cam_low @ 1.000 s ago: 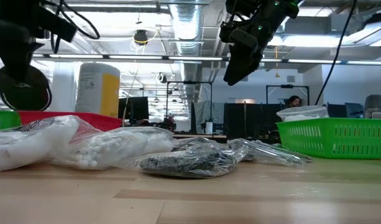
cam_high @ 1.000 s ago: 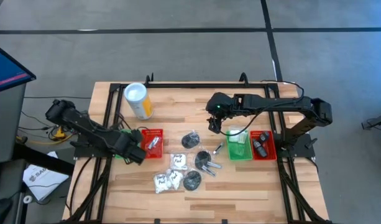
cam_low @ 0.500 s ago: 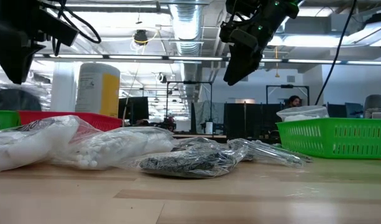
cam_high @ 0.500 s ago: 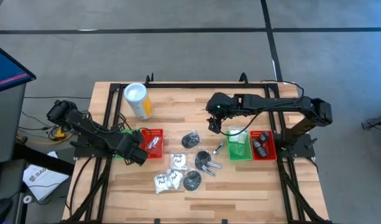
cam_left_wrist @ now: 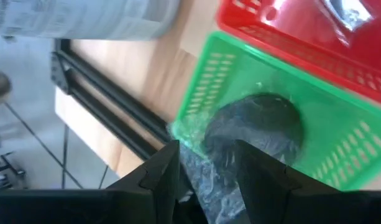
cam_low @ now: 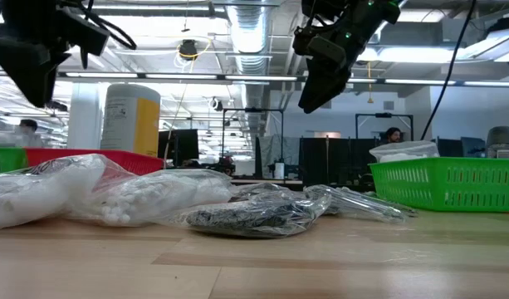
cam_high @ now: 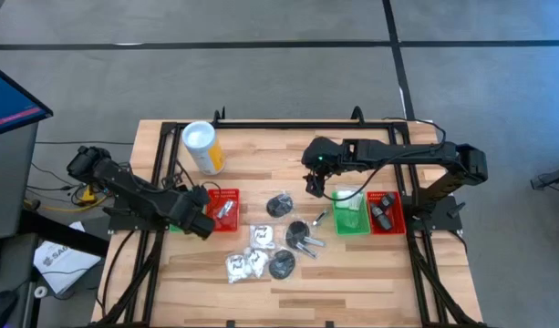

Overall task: Pick & Place Travel size toiletries
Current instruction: Put the silver nail cutter into the left red bin

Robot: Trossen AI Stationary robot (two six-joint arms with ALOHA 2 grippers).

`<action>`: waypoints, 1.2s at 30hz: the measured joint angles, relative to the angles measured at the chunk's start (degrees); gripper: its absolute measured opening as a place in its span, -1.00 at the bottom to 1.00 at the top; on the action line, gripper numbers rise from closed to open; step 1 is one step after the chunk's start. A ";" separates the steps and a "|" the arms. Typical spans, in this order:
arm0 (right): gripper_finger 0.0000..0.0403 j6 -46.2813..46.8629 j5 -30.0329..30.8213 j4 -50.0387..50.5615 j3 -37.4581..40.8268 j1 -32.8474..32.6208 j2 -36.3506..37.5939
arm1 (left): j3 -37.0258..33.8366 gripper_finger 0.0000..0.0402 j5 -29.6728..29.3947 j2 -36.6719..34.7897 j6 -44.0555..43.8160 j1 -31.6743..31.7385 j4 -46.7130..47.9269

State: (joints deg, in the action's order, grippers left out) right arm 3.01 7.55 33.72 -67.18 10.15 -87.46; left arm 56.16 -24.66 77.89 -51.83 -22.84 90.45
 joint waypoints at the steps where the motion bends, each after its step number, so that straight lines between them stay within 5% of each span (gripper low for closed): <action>1: 0.21 0.00 0.00 0.13 0.00 -0.14 0.00 | 0.00 -0.28 -0.58 0.00 -0.02 0.56 -0.48; 13: 0.21 0.52 -0.11 2.33 0.00 -4.47 0.00 | 0.11 -0.28 0.92 -2.80 0.32 1.83 -6.22; 36: 0.21 1.49 -0.02 6.35 5.41 -17.18 0.00 | 0.11 -0.28 -2.52 -4.04 19.76 1.39 -47.78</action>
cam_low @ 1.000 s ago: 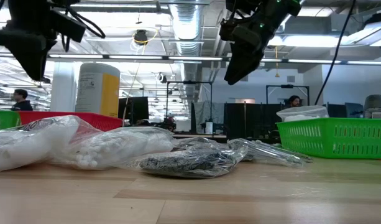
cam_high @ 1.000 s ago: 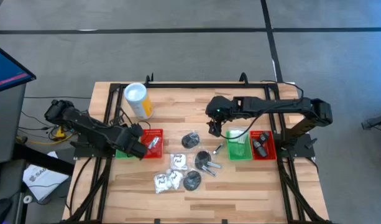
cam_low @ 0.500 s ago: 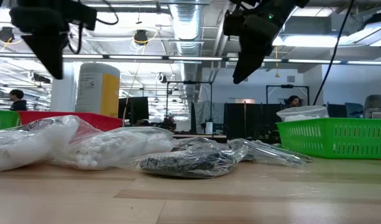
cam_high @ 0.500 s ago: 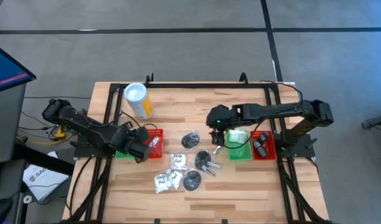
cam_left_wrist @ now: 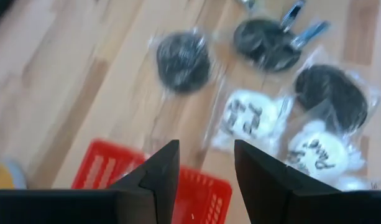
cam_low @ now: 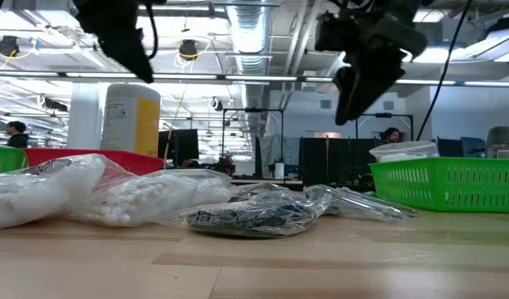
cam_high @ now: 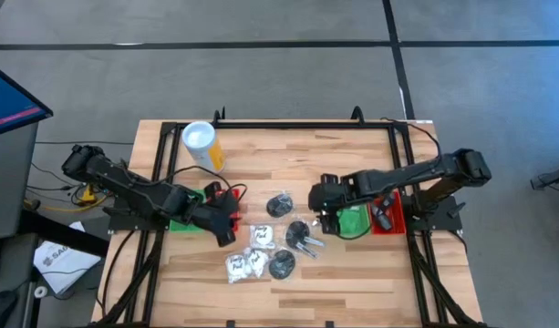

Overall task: Pick & Place Travel size toiletries
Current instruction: Put the silver nail cutter into the left red bin

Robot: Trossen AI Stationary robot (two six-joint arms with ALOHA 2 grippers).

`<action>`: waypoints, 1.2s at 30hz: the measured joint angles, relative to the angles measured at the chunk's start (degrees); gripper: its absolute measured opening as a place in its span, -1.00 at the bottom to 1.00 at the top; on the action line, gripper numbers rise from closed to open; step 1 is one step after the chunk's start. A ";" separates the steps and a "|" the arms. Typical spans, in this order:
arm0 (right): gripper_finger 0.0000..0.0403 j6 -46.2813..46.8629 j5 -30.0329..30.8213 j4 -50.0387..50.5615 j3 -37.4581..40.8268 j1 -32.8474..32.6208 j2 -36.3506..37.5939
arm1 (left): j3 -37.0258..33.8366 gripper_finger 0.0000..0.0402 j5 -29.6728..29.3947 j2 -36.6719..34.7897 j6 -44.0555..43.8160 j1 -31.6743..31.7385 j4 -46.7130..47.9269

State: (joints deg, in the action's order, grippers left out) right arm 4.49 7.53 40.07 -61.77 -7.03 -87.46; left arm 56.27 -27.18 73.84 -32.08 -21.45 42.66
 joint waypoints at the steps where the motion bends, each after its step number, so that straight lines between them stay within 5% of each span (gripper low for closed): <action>1: 0.21 -0.02 0.00 -0.34 0.55 -0.32 0.00 | 0.00 -0.28 -0.34 0.00 0.92 0.00 -1.05; 11: 0.21 -2.96 0.17 0.34 1.21 -1.11 -2.53 | 0.00 -0.28 -4.61 0.01 3.74 0.00 -5.92; 23: 0.21 -8.91 0.04 0.22 -1.29 -1.11 -14.55 | -0.20 -0.28 -5.88 0.02 4.88 0.04 -7.54; 36: 0.19 -11.79 -0.26 2.47 -1.72 -1.11 -15.33 | -0.39 -0.28 -5.88 0.02 5.31 0.04 -8.40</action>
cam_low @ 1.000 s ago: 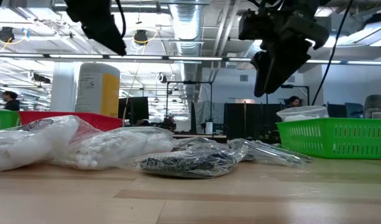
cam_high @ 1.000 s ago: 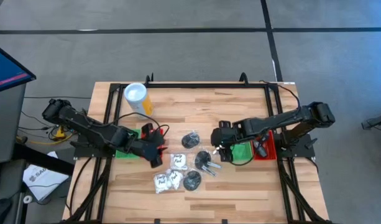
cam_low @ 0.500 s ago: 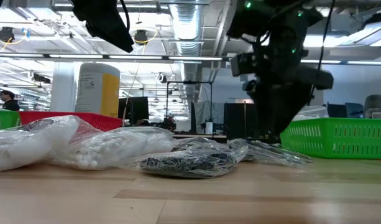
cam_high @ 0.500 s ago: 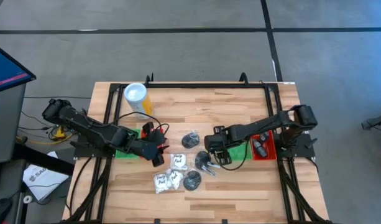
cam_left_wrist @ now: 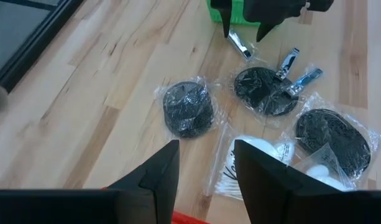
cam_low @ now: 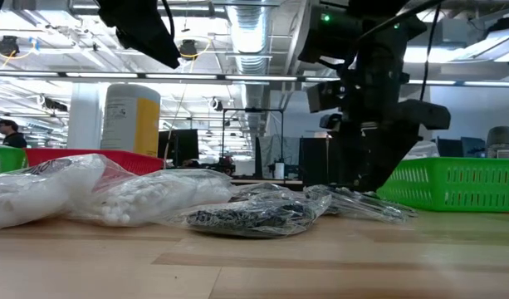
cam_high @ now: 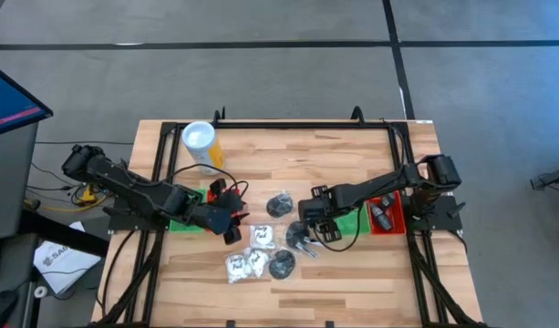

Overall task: Pick & Place Travel size toiletries
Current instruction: Put the silver nail cutter into the left red bin

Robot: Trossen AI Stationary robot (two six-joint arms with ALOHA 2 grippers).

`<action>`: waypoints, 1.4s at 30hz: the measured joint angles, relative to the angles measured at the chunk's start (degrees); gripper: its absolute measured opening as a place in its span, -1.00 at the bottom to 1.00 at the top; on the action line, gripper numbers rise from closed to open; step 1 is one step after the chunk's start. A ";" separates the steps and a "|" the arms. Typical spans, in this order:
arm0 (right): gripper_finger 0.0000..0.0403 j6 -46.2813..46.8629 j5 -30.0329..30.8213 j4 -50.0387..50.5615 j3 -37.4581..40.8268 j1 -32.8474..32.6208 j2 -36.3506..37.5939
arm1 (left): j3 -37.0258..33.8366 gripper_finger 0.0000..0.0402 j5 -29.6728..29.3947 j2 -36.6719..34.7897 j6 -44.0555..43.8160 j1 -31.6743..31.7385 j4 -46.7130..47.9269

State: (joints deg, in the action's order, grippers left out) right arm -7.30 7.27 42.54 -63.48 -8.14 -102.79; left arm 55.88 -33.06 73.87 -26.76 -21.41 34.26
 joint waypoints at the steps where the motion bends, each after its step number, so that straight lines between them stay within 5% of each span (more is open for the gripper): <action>1: 0.17 -0.22 -0.06 -0.30 -0.06 0.02 -0.56 | -0.26 -0.28 0.00 0.00 0.00 0.00 -0.30; 19: -0.34 -1.69 -0.31 -1.00 -0.02 0.02 -4.05 | -3.66 -0.28 0.02 0.02 -0.15 0.00 -3.76; 27: -0.88 -2.11 -1.33 -1.25 -0.04 0.35 -4.13 | -3.66 -0.28 0.02 0.02 -0.11 0.00 -4.44; 42: -0.88 -3.39 -1.38 -1.16 -7.50 0.81 -3.81 | -3.66 -0.28 -2.51 0.02 -0.02 0.01 -7.35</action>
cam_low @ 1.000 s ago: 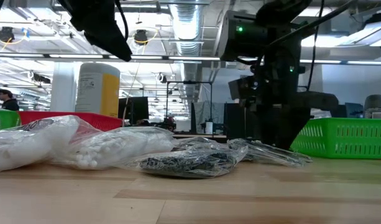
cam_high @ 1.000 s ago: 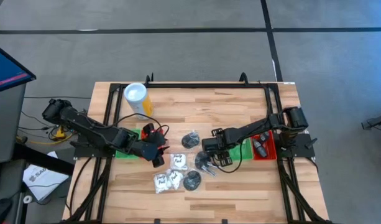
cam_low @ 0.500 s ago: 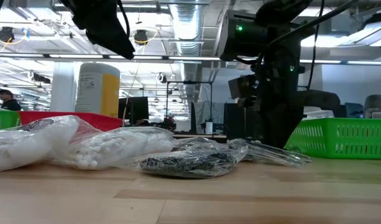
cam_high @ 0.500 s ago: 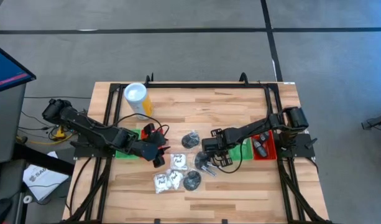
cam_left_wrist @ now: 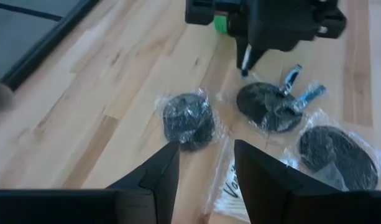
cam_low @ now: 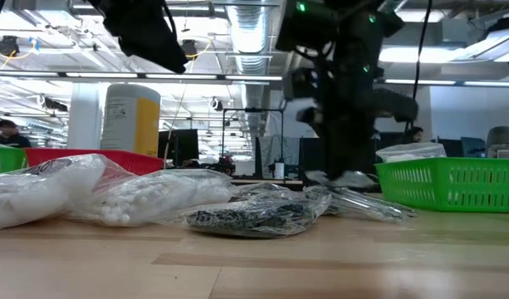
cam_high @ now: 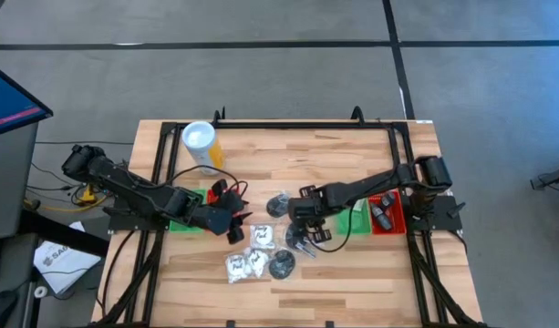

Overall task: Pick & Place Travel size toiletries
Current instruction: Put the silver nail cutter into the left red bin

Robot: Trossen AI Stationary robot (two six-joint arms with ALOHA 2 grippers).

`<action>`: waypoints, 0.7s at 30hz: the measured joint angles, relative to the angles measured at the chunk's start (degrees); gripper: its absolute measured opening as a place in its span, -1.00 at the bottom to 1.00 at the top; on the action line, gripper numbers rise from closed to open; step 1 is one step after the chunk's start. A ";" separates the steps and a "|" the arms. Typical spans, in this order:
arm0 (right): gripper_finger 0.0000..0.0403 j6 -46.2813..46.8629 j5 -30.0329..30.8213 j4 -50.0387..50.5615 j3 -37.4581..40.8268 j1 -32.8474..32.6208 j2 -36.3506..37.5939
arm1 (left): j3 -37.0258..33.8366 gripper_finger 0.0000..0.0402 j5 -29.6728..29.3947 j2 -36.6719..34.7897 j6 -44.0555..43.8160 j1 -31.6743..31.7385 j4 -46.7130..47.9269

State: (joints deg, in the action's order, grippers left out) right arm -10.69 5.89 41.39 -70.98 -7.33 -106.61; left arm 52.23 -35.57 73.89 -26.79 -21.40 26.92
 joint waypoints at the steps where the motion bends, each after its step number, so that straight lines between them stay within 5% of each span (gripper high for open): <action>1: -0.88 -0.30 0.00 -0.05 -0.92 -0.02 0.00 | 0.00 -0.28 -0.52 0.00 -0.01 -0.01 -0.32; 21: -0.88 -3.17 0.16 -11.73 -15.21 2.54 0.17 | 0.00 -0.28 -6.99 0.00 5.59 0.01 -6.58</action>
State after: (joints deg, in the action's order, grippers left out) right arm -13.86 6.04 29.66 -86.19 -4.79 -106.43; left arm 52.23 -42.56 73.89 -21.19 -21.39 20.34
